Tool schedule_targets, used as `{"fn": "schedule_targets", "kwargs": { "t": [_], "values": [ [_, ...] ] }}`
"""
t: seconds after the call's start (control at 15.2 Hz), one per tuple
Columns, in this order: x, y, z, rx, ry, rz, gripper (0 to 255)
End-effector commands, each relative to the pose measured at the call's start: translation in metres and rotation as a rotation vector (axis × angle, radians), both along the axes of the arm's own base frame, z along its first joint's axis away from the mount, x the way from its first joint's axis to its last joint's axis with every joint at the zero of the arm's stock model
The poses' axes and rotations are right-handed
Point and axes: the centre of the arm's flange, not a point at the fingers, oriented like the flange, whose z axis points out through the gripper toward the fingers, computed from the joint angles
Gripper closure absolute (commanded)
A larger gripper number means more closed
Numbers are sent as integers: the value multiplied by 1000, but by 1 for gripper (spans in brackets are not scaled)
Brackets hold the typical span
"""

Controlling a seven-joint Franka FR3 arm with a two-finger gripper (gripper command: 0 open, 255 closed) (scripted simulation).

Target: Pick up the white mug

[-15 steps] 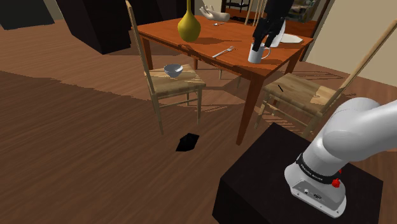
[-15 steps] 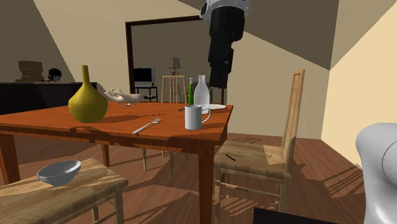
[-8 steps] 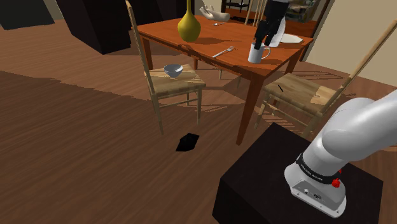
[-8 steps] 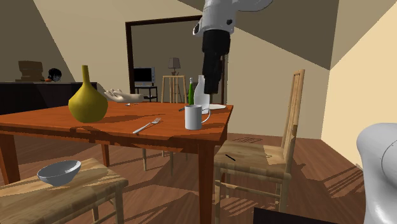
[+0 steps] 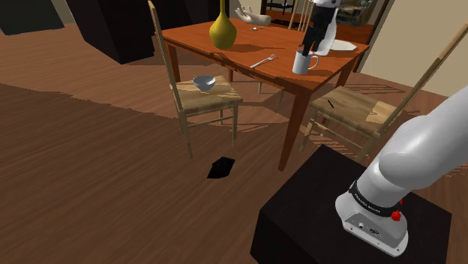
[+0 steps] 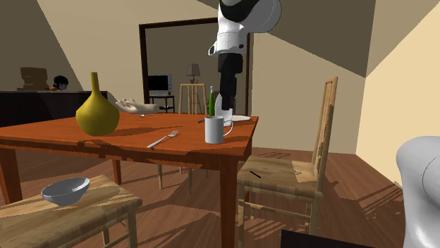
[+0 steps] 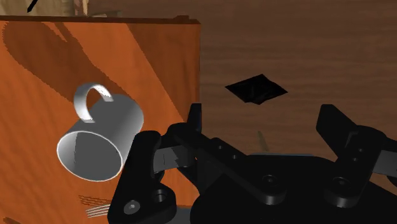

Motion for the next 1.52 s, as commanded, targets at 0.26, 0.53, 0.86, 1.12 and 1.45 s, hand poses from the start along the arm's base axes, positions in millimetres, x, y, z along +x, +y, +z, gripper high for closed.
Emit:
{"fn": "schedule_targets", "kwargs": {
  "t": [0.26, 0.53, 0.86, 1.12, 1.45],
  "values": [
    [37, -67, -14, -17, 24, 41, 0],
    [63, -111, -24, -28, 41, 66, 0],
    [98, -165, -37, -42, 61, 98, 0],
    [121, -199, -45, -50, 74, 119, 0],
    [121, -199, -72, -50, 74, 119, 0]
  ]
}}
